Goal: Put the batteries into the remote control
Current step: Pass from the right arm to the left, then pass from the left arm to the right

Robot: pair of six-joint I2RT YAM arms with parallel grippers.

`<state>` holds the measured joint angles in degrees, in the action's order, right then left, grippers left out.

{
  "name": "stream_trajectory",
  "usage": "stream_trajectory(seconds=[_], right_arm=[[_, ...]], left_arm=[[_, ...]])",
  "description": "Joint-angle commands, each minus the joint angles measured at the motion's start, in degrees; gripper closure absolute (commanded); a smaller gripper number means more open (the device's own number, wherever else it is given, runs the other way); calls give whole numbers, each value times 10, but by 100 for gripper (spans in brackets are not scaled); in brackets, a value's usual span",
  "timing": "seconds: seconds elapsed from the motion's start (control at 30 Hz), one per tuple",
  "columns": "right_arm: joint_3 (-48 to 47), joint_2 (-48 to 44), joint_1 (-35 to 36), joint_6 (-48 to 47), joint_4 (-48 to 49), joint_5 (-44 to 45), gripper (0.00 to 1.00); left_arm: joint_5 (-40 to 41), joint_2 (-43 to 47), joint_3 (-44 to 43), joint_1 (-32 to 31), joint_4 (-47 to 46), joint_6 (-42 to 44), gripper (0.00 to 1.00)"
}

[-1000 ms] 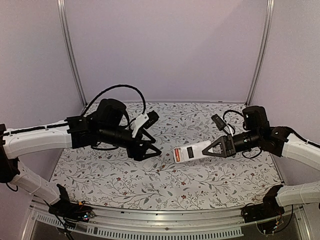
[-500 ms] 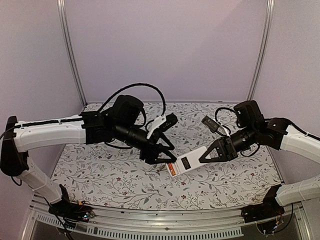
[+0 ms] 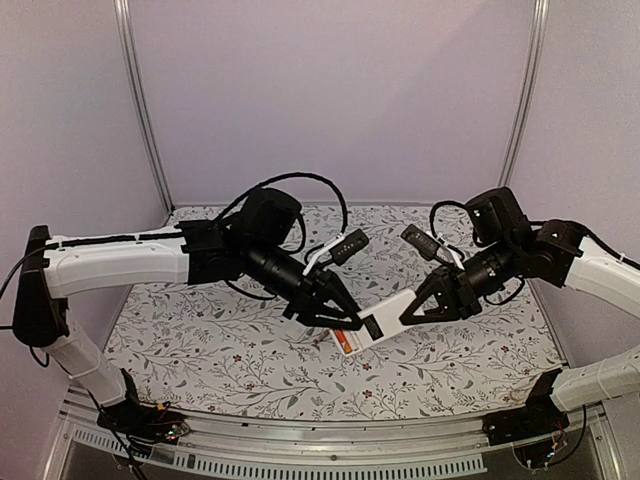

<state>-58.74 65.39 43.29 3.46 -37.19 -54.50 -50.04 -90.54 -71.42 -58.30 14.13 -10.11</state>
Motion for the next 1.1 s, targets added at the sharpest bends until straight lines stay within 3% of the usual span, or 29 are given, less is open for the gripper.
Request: stream_trajectory(seconds=[0.0, 0.23, 0.47, 0.5, 0.6, 0.7, 0.87, 1.07], right_arm=[[-27, 14, 11, -28, -37, 12, 100], [-36, 13, 13, -45, -42, 40, 100], [-37, 0, 13, -10, -24, 76, 95], [-37, -1, 13, -7, -20, 79, 89], [-35, -6, 10, 19, -8, 93, 57], [-8, -15, -5, 60, 41, 93, 44], [75, -59, -25, 190, 236, 111, 33], [117, -51, -25, 313, 402, 121, 34]], left_arm=[[-1, -12, -16, -5, -4, -13, 71], [8, -11, -16, -5, -9, -20, 86], [9, 9, 21, 0, -91, -62, 98], [11, 10, 22, 1, -92, -63, 99], [16, 16, 32, 6, -115, -76, 100], [25, 33, 62, 17, -193, -112, 100], [61, 57, 114, 29, -324, -181, 100], [117, 60, 151, 29, -433, -242, 100]])
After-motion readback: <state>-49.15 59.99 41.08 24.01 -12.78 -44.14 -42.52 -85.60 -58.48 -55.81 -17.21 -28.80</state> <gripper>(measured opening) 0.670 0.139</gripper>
